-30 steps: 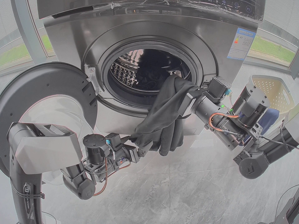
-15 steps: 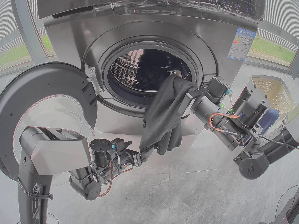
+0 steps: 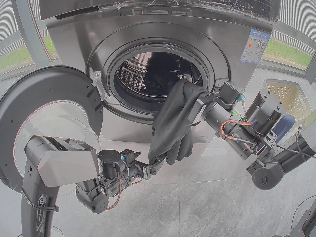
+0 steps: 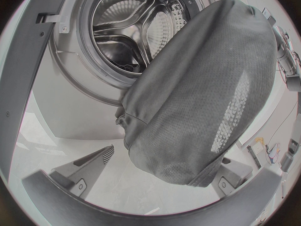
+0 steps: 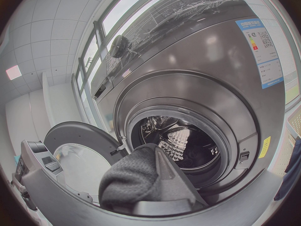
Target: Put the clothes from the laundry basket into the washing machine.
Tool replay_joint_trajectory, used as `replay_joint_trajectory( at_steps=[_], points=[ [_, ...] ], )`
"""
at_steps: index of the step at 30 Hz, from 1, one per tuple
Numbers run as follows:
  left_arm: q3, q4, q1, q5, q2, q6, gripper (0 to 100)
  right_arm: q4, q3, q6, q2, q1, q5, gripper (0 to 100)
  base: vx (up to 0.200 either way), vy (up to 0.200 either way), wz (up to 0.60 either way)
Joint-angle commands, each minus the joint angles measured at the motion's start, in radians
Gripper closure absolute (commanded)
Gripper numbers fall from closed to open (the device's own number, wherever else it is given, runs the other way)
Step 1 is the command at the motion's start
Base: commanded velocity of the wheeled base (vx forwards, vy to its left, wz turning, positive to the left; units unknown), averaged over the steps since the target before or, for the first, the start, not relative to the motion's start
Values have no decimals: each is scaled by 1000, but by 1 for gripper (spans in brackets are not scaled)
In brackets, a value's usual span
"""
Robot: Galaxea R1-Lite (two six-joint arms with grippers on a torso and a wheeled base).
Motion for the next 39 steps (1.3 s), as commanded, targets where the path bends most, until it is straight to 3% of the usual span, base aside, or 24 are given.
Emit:
replay_joint_trajectory(
  at_steps=[1,13,21,27,32,39],
  points=[
    [-28,0,1,1,28,7,100,-3,5,0,3,0,0,100,0,0,0],
    [-63,-3,6,-1,-55,-2,100,-14,31,3,3,-15,0,100,0,0,0],
    [93,-2,13,-5,-275,1,100,-14,118,34,7,-98,-4,100,0,0,0],
    [183,-2,13,-53,-446,0,100,-15,215,51,48,-122,-3,100,0,0,0],
    [191,0,41,-71,-534,-16,100,-63,226,49,148,-138,-3,100,0,0,0],
    [196,0,44,-79,-586,-14,100,-106,221,49,232,-159,-1,100,0,0,0]
  ],
)
